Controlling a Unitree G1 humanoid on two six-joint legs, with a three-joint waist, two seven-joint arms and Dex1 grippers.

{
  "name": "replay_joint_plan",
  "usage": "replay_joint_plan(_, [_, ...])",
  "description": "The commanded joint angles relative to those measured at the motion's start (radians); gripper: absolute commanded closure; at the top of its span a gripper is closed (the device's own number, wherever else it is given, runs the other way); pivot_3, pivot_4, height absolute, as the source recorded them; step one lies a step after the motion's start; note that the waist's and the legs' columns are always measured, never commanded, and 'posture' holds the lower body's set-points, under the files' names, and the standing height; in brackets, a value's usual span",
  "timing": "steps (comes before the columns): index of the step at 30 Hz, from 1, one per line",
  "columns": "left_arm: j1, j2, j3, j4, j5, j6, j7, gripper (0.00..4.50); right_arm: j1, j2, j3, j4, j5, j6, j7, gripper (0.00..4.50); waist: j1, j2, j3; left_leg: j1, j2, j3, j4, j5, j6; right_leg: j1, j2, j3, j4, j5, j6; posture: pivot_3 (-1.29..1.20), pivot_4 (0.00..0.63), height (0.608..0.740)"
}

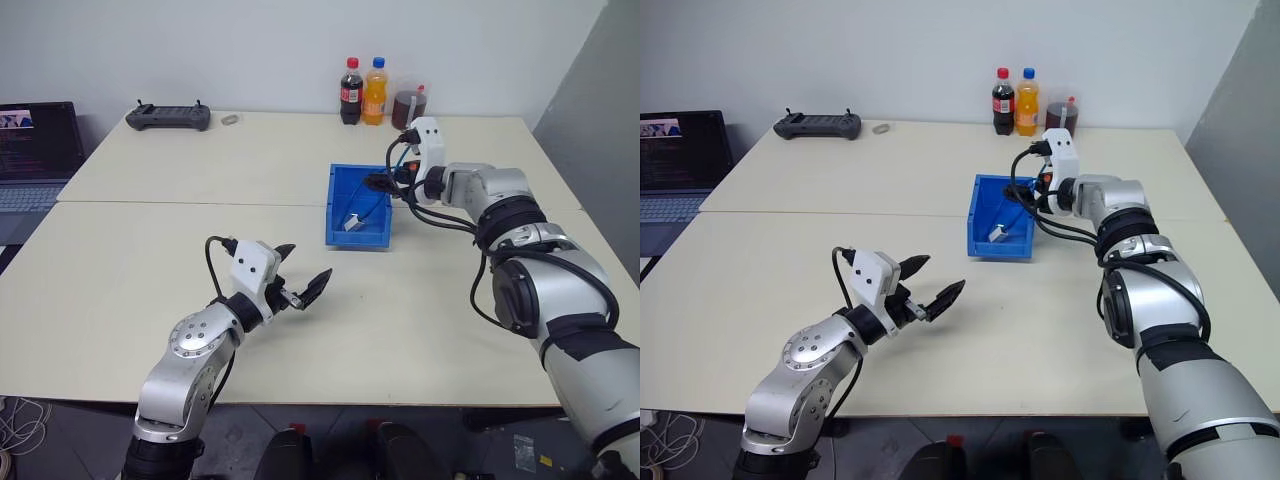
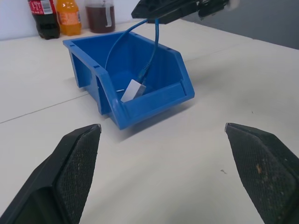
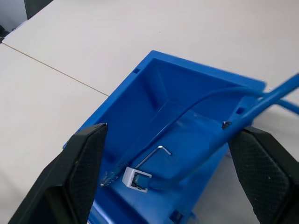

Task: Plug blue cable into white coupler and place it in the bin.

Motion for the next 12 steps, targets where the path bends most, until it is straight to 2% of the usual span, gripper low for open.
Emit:
replay_joint_plan(1, [0.008,-0.005,0.015,-0.042,-0.031,0.022,0.018,0.00,0.078,-0.059,0.027,-0.229,-0.003,0.082,0.063,0.39,0.002,0.000,0.000,0.000,0.000,0.000,0.000,0.000,0.000,0.000,0.000,0.000,0.000,0.000,0.000,0.00,0.150,0.740])
replay_joint_plan(2, [0.011,-0.004,0.023,-0.044,-0.030,0.027,0.027,0.00,0.130,-0.075,0.035,-0.329,0.000,0.115,0.066,0.39,0.002,0.000,0.000,0.000,0.000,-0.001,0.000,0.000,0.000,0.000,0.000,-0.001,-0.001,0.000,0.000,0.00,0.150,0.740])
replay_joint_plan(4, [0.020,-0.008,0.053,-0.038,-0.017,0.035,0.064,0.00,0.317,-0.111,0.027,-0.658,0.031,0.211,0.044,0.39,0.004,-0.001,0.000,0.000,0.000,-0.001,-0.001,0.000,0.000,0.000,0.000,-0.001,-0.001,0.000,0.000,0.00,0.150,0.740])
replay_joint_plan(6, [0.038,-0.006,0.077,-0.031,0.004,0.030,0.102,0.00,0.532,-0.132,0.037,-0.964,0.005,0.174,-0.005,0.39,0.006,-0.001,-0.001,0.000,0.000,-0.001,-0.001,0.000,0.000,0.000,0.000,-0.001,-0.001,0.000,0.000,0.00,0.150,0.740])
replay_joint_plan(9, [0.077,-0.032,0.128,-0.042,-0.002,0.032,0.160,0.00,0.825,-0.048,-0.028,-1.313,0.010,0.164,-0.161,0.39,0.006,0.000,-0.001,-0.001,0.001,-0.004,-0.001,-0.001,-0.001,0.001,0.000,-0.003,-0.002,-0.001,0.001,0.00,0.150,0.740])
replay_joint_plan(12, [0.121,-0.053,0.145,-0.046,0.012,-0.002,0.194,0.00,1.075,0.019,-0.007,-1.510,-0.060,0.082,-0.289,0.39,-0.002,0.001,0.000,-0.002,0.001,-0.003,-0.001,-0.001,-0.002,-0.001,0.000,-0.001,0.000,-0.001,0.001,0.00,0.150,0.740])
